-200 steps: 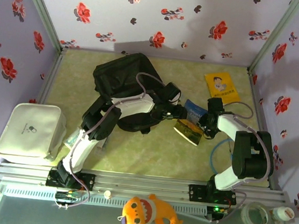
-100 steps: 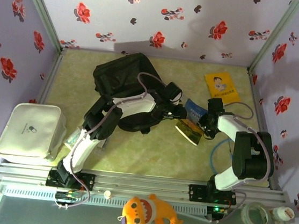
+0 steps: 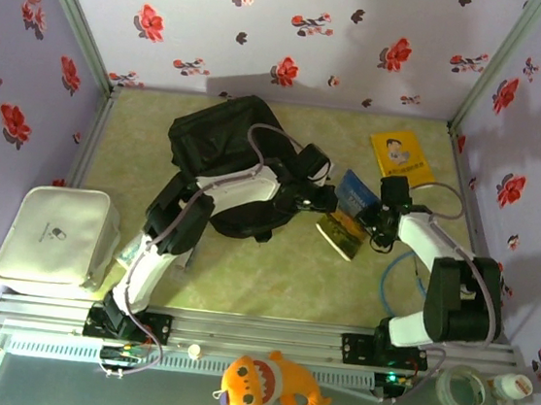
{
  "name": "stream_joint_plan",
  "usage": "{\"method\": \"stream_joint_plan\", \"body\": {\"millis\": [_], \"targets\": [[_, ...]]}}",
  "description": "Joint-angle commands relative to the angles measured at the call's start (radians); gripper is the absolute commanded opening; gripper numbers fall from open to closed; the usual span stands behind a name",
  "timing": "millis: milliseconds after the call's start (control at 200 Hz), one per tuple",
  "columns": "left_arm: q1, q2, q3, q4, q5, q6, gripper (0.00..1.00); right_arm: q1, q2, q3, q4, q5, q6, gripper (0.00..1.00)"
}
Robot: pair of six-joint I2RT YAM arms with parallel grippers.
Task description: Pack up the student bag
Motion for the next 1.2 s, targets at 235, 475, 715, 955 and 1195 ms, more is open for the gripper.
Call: {"method": "stream_joint_plan", "body": {"millis": [235,475,715,955,1195], "targets": [[0.151,-0.448,-0.289,0.264,-0.16,-0.011,0.0,0.01,-0.253,-0.063,0.28,-0.291,0.085,0.78],[0.222,-0.617,-0.474,0.442,-0.246,-0.151,0.0,0.037,-0.251,-0.121,0.577,-0.435,0.286,0.9],[0.24,-0.687,-0.602,0.7,-0.316,-0.349,0.0,0.149,-0.189,-0.136,0.859,-0.438,0.503,0.96],[0.241,-0.669,-0.647,0.913,-0.33,-0.515,0.0,0.269,-0.059,-0.128,1.18,-0.411,0.706,0.97],[0.24,-0.66,-0.637,0.922,-0.335,-0.55,0.0,0.311,0.006,-0.093,1.31,-0.351,0.764,0.96]]}}
